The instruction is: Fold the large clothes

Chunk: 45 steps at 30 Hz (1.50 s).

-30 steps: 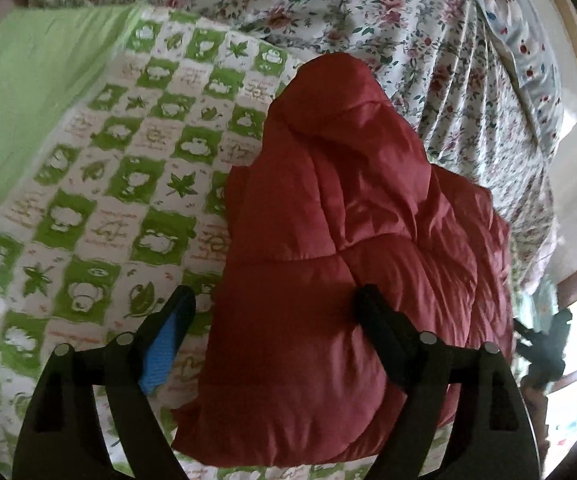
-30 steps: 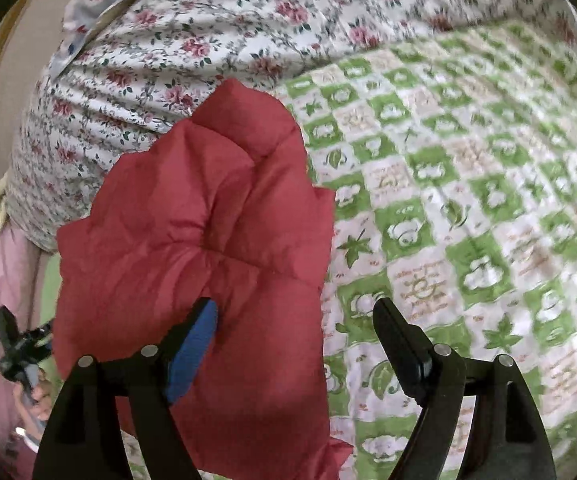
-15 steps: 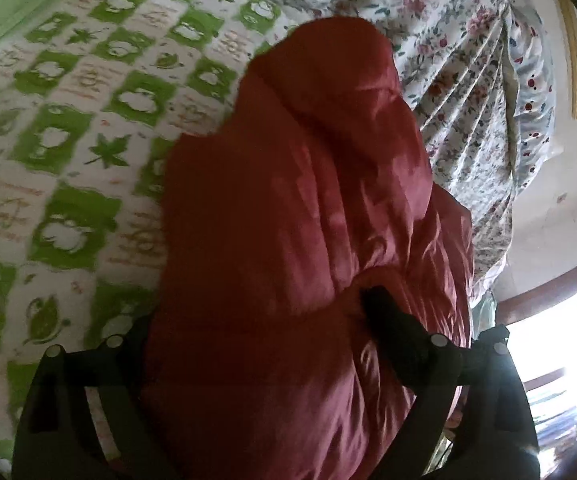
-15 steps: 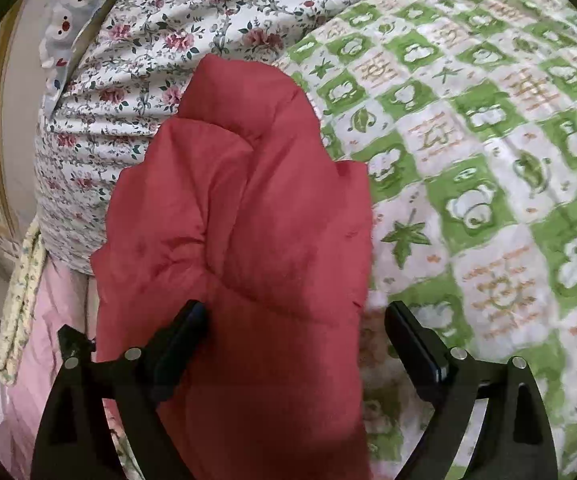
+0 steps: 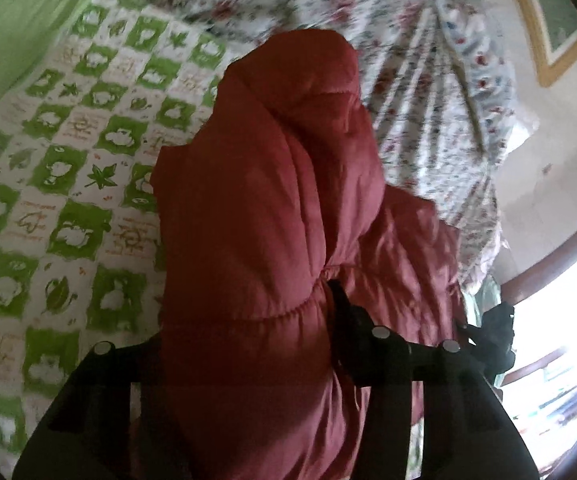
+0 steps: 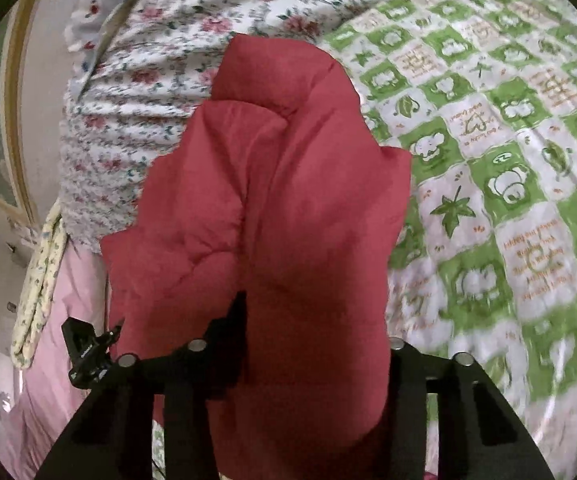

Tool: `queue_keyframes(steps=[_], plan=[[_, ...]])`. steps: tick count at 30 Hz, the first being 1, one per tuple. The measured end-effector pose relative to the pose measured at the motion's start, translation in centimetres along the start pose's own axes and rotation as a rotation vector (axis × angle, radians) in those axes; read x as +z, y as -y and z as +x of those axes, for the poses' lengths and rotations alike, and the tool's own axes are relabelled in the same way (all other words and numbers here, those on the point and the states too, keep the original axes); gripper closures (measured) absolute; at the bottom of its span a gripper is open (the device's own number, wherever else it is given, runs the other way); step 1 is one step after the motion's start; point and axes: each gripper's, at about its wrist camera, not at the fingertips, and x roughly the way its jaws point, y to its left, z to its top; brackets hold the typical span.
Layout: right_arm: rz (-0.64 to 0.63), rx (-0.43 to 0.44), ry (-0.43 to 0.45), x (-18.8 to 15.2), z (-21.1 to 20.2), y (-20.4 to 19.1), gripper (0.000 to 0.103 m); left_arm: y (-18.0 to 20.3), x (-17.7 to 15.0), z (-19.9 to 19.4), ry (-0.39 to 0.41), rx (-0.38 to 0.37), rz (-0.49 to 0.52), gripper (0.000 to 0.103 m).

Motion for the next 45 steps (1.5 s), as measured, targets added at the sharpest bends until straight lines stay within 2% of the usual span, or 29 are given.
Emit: queue_keyframes(steps=[5,9,17,24,27,34,36,38,43,45], plan=[[-0.045,0.023,0.002,-3.0,-3.2,-2.5,0.063,1.5,-2.6,-3.9,0.020,-0.022,0.037,0.058],[-0.060,0.051,0.005,-6.0,-5.5,-3.6,0.063,1.6,-5.4,-6.7,0.021,-0.040,0.022,0.058],[-0.036,0.076,-0.010,-11.2,-7.6,-2.5,0.063,0.5,-10.0,-9.9,0.002,-0.050,0.008,0.058],[-0.007,0.029,0.001,-11.9,-6.6,-0.9,0.060,-2.2,-11.1,-7.9,-0.015,0.036,-0.050,0.057],[0.005,0.019,-0.001,-11.7,-5.7,0.0,0.057,-2.5,-11.2,-7.0,-0.011,0.068,-0.038,0.055],[0.038,0.021,0.010,-12.2,-5.4,1.4,0.050,-1.5,-11.2,-6.5,-0.004,0.165,0.010,0.044],[0.034,0.009,0.013,-12.3,-5.5,1.1,0.049,-1.2,-11.3,-6.9,0.002,0.212,0.010,0.034],[0.034,-0.007,0.021,-12.5,-5.8,0.7,0.042,-0.9,-11.5,-7.5,0.004,0.237,-0.004,0.032],[0.004,-0.076,0.051,-12.9,-7.0,-0.7,0.036,0.0,-12.2,-8.9,0.030,0.319,-0.002,0.025],[-0.008,-0.097,0.064,-13.0,-7.4,-1.1,0.035,0.5,-12.5,-9.5,0.055,0.373,0.011,0.021]])
